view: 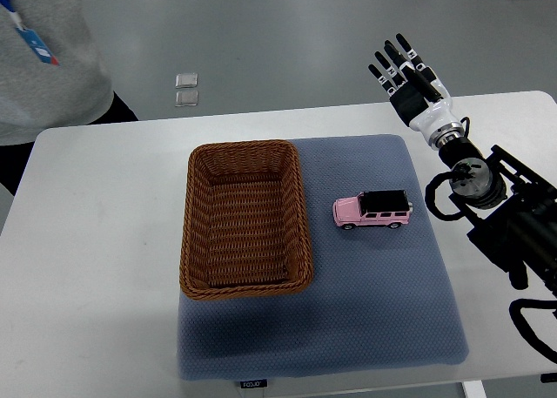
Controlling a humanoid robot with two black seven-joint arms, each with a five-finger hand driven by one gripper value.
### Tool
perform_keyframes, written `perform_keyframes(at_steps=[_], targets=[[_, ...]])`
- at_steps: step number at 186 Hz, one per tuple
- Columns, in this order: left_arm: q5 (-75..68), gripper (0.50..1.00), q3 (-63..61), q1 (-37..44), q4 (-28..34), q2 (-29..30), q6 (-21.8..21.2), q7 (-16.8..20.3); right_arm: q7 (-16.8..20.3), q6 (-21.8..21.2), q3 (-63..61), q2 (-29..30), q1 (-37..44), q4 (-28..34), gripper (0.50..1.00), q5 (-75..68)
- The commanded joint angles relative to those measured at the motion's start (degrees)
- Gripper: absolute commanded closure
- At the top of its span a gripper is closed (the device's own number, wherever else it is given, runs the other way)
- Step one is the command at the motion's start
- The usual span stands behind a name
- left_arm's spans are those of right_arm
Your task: Place pink car in brown basket
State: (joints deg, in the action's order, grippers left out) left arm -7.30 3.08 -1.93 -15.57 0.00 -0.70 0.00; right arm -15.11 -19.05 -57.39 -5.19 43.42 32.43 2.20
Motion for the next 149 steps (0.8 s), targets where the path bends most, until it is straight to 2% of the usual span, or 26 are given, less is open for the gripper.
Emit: perform_keyframes(at_steps=[1,38,68,70,93,103,117,149], targets=[[0.0,0.5,0.0,0.0,-0.07,0.0,0.0,0.0,0.0,0.15,0.0,0.0,-0.01,0.0,0.589,0.0],[0.09,0.5,0.26,0.0,0.02,0.0,0.0,0.0,0.26,-0.2,0.26,0.0,0.26,0.26,0.589,0.61],[0.18,0.5,0.44,-0.09,0.11,0.0,-0.09,0.0,1.84,-2.13,4.31,-2.64,3.07,0.26,0.589,8.35],[0.18,0.5,0.52,-0.09,0.11,0.0,0.0,0.0,2.98,-2.49,7.73,-4.74,4.47,0.35,0.589,13.52],[0.18,0.5,0.53,-0.09,0.28,0.0,0.0,0.0,5.36,-5.74,15.38,-10.81,9.4,2.2,0.591,24.61],[0.18,0.5,0.35,0.0,0.28,0.0,0.0,0.0,8.43,-7.84,19.95,-15.37,12.03,6.58,0.591,30.14],[0.18,0.5,0.26,0.0,0.28,0.0,0.0,0.0,10.89,-9.43,25.83,-20.73,14.76,13.44,0.589,36.38],[0.18,0.5,0.35,0.0,0.19,0.0,0.0,0.0,11.33,-11.01,40.34,-30.58,18.36,31.98,0.589,47.28]])
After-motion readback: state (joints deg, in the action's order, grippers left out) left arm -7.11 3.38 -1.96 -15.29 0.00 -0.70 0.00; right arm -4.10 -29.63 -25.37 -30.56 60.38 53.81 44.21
